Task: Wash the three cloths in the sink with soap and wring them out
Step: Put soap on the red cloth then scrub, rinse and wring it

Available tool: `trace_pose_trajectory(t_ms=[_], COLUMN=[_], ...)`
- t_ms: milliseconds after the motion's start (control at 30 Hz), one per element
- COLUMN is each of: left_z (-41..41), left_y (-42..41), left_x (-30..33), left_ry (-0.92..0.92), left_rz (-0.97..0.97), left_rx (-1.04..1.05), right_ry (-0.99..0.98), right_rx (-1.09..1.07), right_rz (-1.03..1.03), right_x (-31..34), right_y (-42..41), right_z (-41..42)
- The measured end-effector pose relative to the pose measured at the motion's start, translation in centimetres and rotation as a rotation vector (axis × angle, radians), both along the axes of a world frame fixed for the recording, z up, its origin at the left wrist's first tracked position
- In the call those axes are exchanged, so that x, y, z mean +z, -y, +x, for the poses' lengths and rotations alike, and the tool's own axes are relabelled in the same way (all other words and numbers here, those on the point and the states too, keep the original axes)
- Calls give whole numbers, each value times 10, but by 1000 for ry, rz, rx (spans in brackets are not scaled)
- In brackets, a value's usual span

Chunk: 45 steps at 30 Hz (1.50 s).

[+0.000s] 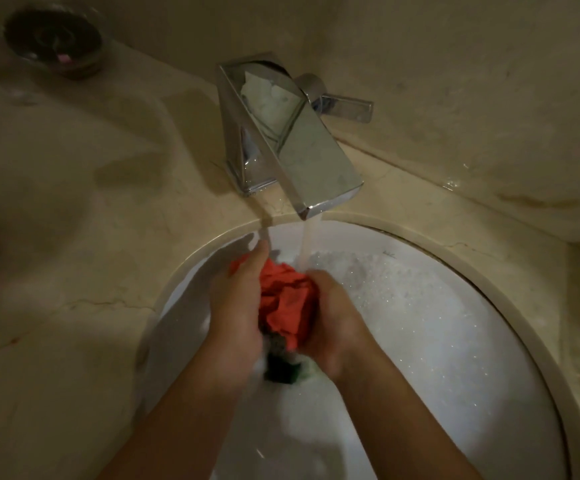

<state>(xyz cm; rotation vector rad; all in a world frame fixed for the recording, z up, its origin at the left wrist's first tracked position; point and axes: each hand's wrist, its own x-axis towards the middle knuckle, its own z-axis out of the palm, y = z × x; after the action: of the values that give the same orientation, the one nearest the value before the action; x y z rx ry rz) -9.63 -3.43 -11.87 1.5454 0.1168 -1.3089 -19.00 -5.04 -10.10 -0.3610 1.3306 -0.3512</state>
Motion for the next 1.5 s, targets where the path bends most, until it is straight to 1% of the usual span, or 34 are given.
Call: trace_pose_trajectory(t_ms=[100,167,233,267,300,400,467,533,600,667,767,867,967,1033,1100,1167,1300,1400,1433,1500], left_z=[4,0,-6,-9,-12,-16,-18,-21,-22,-23,-20,-15,-9,-8,-9,-10,-16,-14,-11,-5], left_y=[-15,-21,-22,-21,-21,-19,-17,-16,-15,-16,-21,-24,-23,-24,-25,-25,-26,-28,-28,-29], left_x=[6,12,13,12,10,5,5,6,4,1,-1,-1,-1,-1,1,2,7,1,-2,-2], left_ry=[45,-9,-63,-78,-102,-195,-216,-243,-213,-145,-124,-156,-204,-228,-268,-295,-301,-258,-266,-343], left_rz=[-108,-201,-235,-228,-218,-206,-250,-293,-291,-277,-264,-283,-321,-341,-339,-329,-312,-289,-284,-324], left_rx=[-175,-269,-314,-313,-305,-230,-201,-161,-123,-132,-129,-127,-115,-149,-195,-202,-240,-274,-271,-259], right_ry=[-227,-372,-467,-474,-437,-166,-155,-176,-114,-83,-36,100,58,83,110,72,31,224,274,294], right_rx=[19,90,140,142,135,92,71,129,182,166,136,55,52,97,90,60,61,-44,-60,-100], right_rz=[-235,-426,-606,-669,-703,-737,-801,-758,-628,-562,-528,-404,-343,-320,-309,-338,-497,-512,-516,-521], right_x=[5,5,4,5,7,10,8,1,-1,-3,-7,-9,-15,-17,-16,-16,-12,-2,-1,0], right_y=[4,5,3,3,4,6,4,0,-2,0,7,13,16,15,13,10,3,2,4,10], right_z=[-10,-13,-17,-19,-21,-22,-19,-13,-9,-12,-24,-33,-36,-36,-32,-28,-25,-31,-36,-45])
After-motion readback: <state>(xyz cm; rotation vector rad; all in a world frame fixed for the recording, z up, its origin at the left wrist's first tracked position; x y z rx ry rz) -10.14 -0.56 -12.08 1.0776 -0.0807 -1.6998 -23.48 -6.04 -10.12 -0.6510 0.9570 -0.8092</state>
